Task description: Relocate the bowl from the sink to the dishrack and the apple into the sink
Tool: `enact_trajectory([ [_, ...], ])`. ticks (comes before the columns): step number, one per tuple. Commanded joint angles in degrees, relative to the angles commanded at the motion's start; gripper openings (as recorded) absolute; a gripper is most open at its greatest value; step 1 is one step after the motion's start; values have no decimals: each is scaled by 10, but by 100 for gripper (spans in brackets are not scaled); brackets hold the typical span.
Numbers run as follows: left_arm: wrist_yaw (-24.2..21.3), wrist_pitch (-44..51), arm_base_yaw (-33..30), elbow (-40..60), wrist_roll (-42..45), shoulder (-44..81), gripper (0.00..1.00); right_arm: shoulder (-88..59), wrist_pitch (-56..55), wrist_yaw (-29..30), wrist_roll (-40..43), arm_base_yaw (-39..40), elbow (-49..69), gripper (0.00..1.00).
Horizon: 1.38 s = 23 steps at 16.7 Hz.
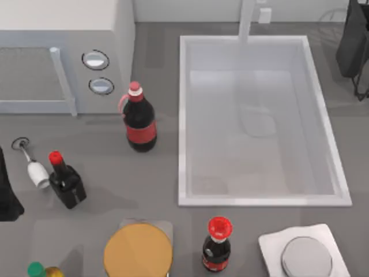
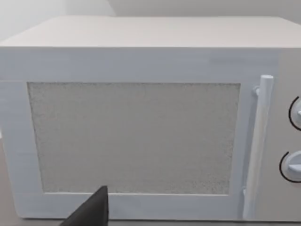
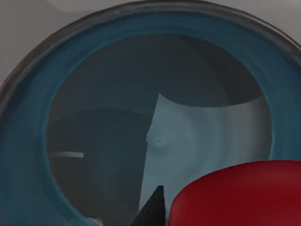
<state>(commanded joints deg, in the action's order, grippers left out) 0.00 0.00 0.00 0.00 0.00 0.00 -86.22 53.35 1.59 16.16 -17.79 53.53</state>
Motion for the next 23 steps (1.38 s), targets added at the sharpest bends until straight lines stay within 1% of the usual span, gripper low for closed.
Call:
enact_trajectory([
  [6,0,0,0,0,0,0,100,37,99,0,1,-1,62,0],
  [12,0,0,0,0,0,0,100,37,102,0,0,0,64,0],
  [14,0,0,0,0,0,0,100,33,85,3,-2,13,66,0],
  [16,0,0,0,0,0,0,100,26,45,12,-8,41,69,0],
  [18,0,0,0,0,0,0,100,16,-17,26,-18,82,70,0],
  [20,0,0,0,0,0,0,100,5,-100,45,-31,132,67,0],
  [23,0,0,0,0,0,0,100,-10,-265,82,-56,215,55,0],
])
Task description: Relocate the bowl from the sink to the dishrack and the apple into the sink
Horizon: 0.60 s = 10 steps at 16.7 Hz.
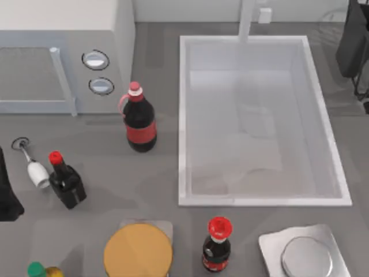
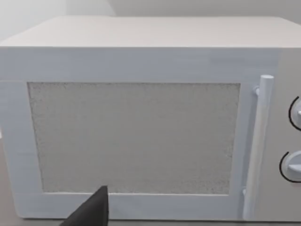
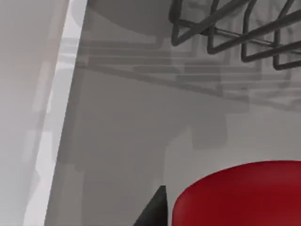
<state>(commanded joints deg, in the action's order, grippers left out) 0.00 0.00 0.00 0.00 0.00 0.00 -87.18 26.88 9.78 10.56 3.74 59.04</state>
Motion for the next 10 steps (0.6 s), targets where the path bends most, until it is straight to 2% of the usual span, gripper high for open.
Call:
enact_trajectory([
  [4,0,0,0,0,0,0,100,-22,-240,62,-34,112,-26,0],
  [10,0,0,0,0,0,0,100,-44,-531,168,-79,248,-89,0],
])
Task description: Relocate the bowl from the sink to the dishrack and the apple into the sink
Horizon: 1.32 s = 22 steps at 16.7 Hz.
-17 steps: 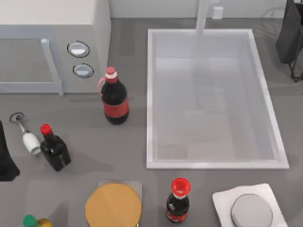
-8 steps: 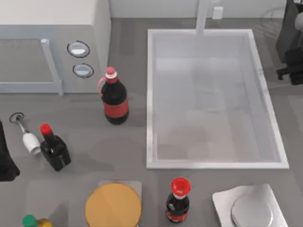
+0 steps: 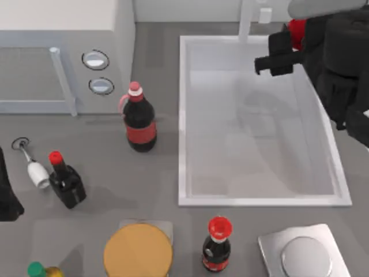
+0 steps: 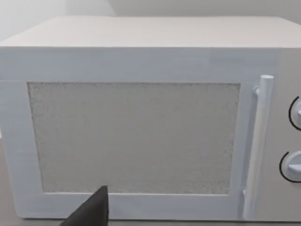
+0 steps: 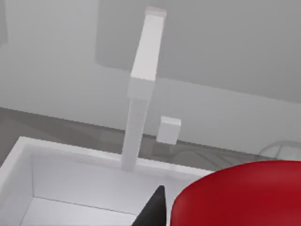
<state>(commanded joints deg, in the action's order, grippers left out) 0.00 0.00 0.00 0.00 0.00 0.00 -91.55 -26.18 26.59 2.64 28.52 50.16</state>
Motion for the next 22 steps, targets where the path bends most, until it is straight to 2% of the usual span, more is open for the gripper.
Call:
enact_trajectory([
  [5,0,0,0,0,0,0,100,-10,-168,79,-27,66,-56,0],
  [9,0,0,0,0,0,0,100,-4,-233,115,-37,85,-89,0],
  [18,0,0,0,0,0,0,100,-12,-250,121,-38,85,-96,0],
  [22,0,0,0,0,0,0,100,-99,-335,125,-34,88,-112,0],
])
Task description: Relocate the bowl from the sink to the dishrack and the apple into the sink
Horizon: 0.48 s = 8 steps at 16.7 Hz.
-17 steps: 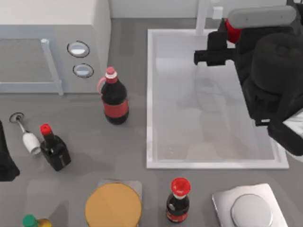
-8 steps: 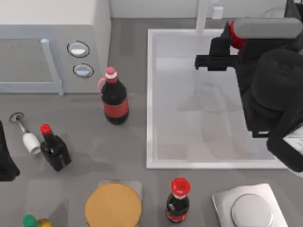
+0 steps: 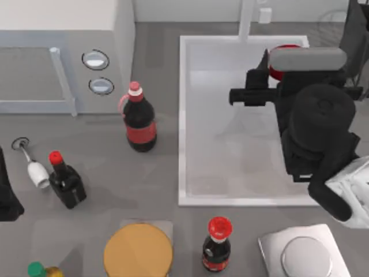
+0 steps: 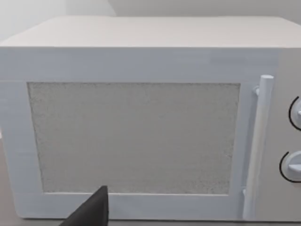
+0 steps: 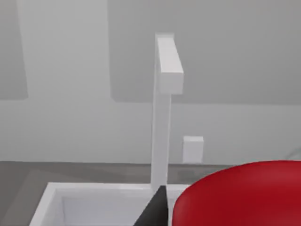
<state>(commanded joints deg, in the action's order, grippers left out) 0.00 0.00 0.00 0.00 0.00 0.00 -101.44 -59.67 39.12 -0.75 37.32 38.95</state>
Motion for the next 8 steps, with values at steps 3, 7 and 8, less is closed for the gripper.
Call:
enact_trajectory([
  [3,0,0,0,0,0,0,100,-98,-114,4,1,1,-13,0],
  [7,0,0,0,0,0,0,100,-210,-263,3,-1,0,-31,0],
  [8,0,0,0,0,0,0,100,-229,-288,2,-1,0,-35,0],
])
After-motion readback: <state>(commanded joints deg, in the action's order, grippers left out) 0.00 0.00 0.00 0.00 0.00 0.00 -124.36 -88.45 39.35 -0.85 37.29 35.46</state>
